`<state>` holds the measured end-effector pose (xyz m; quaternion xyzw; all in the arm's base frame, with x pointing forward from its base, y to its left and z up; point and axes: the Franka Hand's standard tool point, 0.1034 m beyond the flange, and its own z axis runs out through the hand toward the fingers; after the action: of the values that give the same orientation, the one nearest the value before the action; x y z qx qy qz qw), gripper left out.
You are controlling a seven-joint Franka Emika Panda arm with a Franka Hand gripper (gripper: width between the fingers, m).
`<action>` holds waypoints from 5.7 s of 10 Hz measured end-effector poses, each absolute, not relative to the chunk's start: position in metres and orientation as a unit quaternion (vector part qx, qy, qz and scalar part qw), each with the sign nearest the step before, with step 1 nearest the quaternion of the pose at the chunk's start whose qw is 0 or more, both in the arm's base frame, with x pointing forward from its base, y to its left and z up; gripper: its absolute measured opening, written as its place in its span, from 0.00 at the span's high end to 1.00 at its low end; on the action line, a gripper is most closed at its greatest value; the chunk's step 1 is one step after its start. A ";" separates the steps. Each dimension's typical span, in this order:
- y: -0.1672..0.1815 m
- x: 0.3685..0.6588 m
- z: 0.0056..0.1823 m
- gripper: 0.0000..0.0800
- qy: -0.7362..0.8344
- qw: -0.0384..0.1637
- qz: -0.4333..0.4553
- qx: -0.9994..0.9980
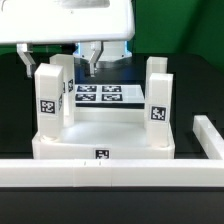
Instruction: Assemble desk
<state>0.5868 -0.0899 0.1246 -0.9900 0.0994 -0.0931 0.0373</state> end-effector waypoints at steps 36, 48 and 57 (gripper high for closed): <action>-0.109 0.597 0.108 0.64 0.487 0.032 -0.035 -0.872; -0.066 0.616 0.107 0.64 0.780 0.085 -0.020 -0.619; -0.069 0.616 0.109 0.19 0.569 0.074 -0.044 -0.818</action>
Offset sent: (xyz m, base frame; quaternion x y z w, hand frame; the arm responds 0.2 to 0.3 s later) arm -0.0002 -0.0374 -0.0085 -0.0641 -0.0359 -0.0364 0.9966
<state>0.6164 -0.0692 0.1085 -0.8178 0.5691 -0.0441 0.0743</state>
